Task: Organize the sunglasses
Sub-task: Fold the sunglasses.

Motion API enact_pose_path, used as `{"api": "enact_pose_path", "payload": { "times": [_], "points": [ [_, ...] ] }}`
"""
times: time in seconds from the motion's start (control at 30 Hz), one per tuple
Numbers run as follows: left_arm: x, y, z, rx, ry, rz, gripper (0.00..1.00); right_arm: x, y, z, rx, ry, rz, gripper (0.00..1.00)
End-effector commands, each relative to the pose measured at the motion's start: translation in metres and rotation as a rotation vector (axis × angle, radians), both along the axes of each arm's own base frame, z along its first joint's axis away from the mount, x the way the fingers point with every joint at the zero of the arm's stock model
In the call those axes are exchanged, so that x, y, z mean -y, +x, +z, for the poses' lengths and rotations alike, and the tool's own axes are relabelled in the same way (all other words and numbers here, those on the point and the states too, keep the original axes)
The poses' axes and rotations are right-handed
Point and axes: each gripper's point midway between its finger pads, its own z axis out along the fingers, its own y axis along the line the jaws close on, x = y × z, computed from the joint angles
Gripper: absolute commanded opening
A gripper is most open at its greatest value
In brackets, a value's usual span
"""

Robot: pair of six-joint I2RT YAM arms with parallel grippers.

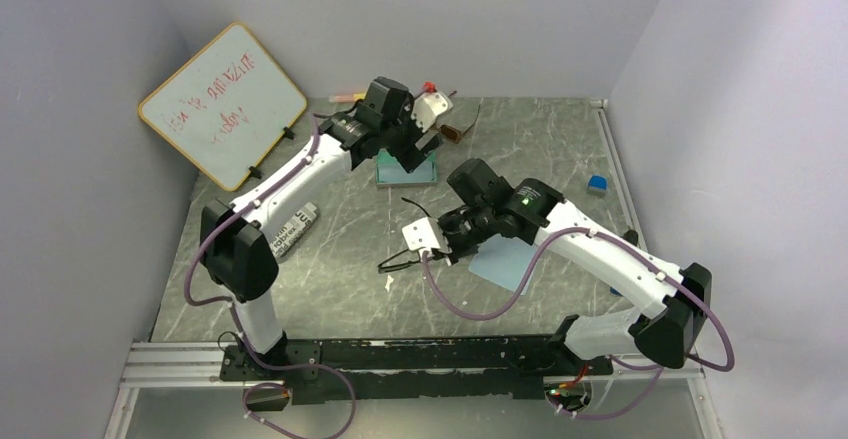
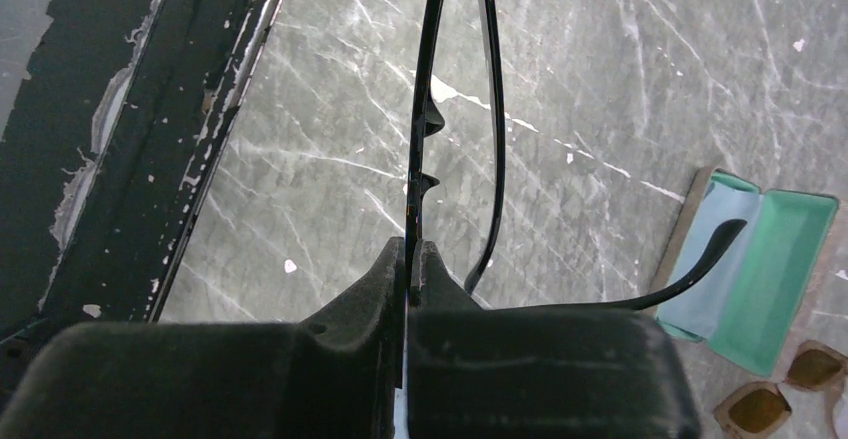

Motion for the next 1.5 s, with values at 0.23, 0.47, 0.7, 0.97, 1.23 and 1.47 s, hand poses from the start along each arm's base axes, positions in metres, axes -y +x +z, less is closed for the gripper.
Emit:
{"api": "enact_pose_path", "payload": {
  "times": [0.23,0.47,0.7,0.97,1.23,1.47],
  "points": [
    [0.019,-0.036,-0.014,-0.09,0.023,-0.153,0.96,-0.011,0.018,0.018,0.126,-0.006,-0.031,0.0],
    [0.015,-0.047,-0.026,-0.116,0.055,-0.186,0.96,-0.012,0.034,0.016,0.171,-0.032,-0.08,0.0],
    [0.013,-0.053,-0.035,-0.137,0.065,-0.195,0.96,-0.011,0.049,0.013,0.219,-0.06,-0.136,0.0],
    [0.011,-0.059,-0.038,-0.147,0.061,-0.194,0.96,-0.006,0.061,0.009,0.267,-0.08,-0.18,0.0],
    [0.009,-0.051,-0.034,-0.13,0.057,-0.154,0.96,-0.006,0.048,0.003,0.225,-0.086,-0.129,0.0],
    [0.006,-0.025,-0.038,-0.115,0.113,-0.059,0.96,-0.008,0.035,0.003,0.228,-0.098,-0.072,0.0]
  ]
}}
